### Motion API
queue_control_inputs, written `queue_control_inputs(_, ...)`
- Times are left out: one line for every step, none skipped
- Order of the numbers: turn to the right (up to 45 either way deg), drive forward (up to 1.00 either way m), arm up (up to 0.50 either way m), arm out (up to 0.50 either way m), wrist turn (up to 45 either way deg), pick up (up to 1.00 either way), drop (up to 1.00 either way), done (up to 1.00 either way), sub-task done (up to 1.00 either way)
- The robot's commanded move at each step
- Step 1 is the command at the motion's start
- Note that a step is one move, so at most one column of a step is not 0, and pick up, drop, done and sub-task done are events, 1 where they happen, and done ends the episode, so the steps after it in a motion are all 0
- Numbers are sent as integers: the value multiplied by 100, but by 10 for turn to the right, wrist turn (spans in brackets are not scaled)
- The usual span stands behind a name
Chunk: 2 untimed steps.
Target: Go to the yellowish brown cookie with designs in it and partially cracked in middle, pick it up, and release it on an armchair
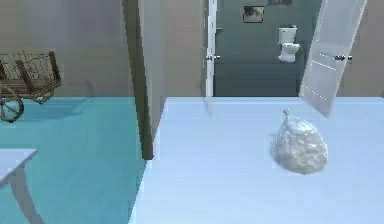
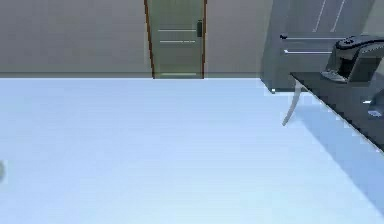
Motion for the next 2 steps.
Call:
queue_control_inputs(-450,0,0,0,0,0,0,0,0)
queue_control_inputs(-450,0,0,0,0,0,0,0,0)
